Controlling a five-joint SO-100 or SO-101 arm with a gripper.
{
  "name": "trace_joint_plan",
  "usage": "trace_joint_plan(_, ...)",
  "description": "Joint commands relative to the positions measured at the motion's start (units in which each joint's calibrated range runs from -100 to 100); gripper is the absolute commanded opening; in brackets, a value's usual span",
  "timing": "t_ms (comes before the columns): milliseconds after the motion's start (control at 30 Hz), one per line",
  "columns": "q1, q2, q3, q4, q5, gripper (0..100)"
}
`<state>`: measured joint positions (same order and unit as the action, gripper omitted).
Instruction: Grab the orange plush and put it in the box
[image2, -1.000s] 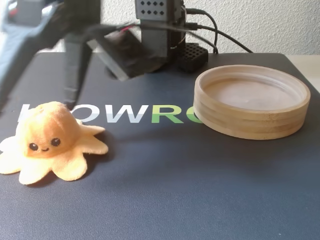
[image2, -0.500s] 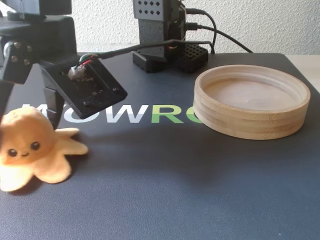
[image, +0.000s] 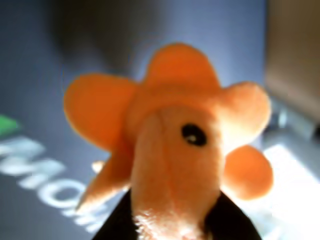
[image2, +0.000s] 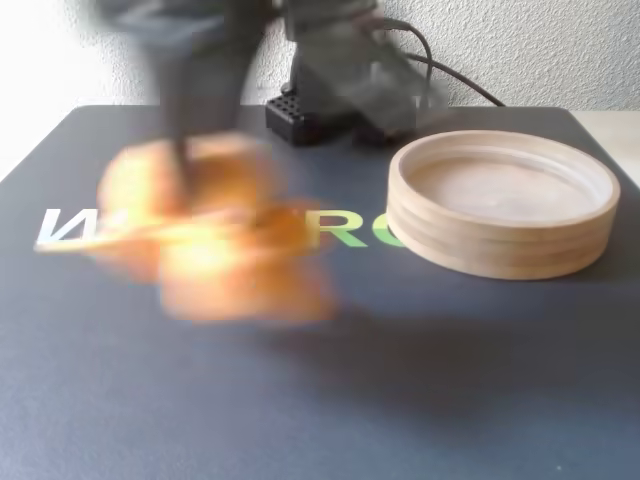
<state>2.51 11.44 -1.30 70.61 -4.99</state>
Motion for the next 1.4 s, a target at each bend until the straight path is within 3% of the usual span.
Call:
trace_joint_plan(0,-12.6,-8.1,-3.0,4.2,-4.4,1)
trace_joint_plan(167,-26.5,-16.1,2.4,8.3,-11.5,1)
trace_joint_plan(333,-31.5,-26.2,15.0,6.7,-14.0,1)
trace_joint_plan(700,-29.9,-42.9,38.9,1.0,-13.9,1)
trace_joint_plan(1167,-35.4,-53.8,52.2,-3.2,-17.6,1)
trace_joint_plan(1267,-35.6,-54.2,52.3,-3.4,-17.7,8)
trace_joint_plan(1367,-36.8,-54.5,52.3,-3.1,-17.8,23)
